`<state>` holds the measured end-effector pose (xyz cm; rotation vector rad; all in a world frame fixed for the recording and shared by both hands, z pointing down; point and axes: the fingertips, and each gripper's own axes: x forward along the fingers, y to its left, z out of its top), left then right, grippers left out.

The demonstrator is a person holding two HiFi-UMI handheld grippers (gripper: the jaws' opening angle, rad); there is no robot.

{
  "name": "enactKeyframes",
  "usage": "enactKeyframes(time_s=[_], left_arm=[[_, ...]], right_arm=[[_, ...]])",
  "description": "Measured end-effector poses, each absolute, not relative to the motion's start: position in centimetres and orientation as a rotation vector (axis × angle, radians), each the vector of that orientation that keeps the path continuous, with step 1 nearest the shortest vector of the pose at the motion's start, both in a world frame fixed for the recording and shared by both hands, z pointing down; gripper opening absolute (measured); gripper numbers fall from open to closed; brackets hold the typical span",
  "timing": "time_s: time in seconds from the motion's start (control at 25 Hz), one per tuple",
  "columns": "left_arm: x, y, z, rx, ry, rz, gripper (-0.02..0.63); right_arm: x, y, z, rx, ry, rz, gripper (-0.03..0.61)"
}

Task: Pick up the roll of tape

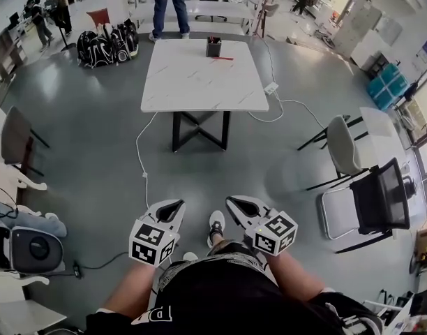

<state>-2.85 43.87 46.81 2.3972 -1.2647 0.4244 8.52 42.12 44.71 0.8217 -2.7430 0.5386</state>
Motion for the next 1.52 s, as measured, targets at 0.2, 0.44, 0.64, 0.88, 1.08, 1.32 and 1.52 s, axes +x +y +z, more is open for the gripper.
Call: enactKeyframes(time_s=[0.2, 0.44, 0.64, 0.88, 1.08, 1.32, 1.52], left_arm=[[-2.4, 39.7, 46.0, 2.407, -1.269, 0.432, 0.018], [-1.6, 35.3, 45.6, 2.404, -1.264, 0.454, 0.018], [-0.8, 31.9, 45.8, 2.395, -1.261, 0.465, 0.018], [0.5, 27.6, 45.4, 2.397, -1.274, 0.466, 0.018], [1.1, 24.8, 45.1, 2.383, -1.297, 0.476, 0.018], [2.0, 21.9, 44.9, 2.363, -1.338, 0.474, 0.018], [2.8, 19.9, 44.7, 2.356, -1.366, 0.478, 0.018]], right_arm=[[8.6, 38.6, 45.0, 0.805, -2.737, 0.538, 0.005], [9.3, 34.3, 44.6, 0.811, -2.747, 0.547, 0.005], [10.5, 30.8, 44.9, 0.816, -2.74, 0.562, 0.005], [11.4, 26.8, 45.2, 0.8, -2.745, 0.584, 0.005], [12.2, 23.7, 44.9, 0.779, -2.757, 0.586, 0.005], [13.2, 20.5, 44.8, 0.739, -2.771, 0.577, 0.005], [13.9, 18.4, 44.5, 0.701, -2.783, 0.563, 0.005]])
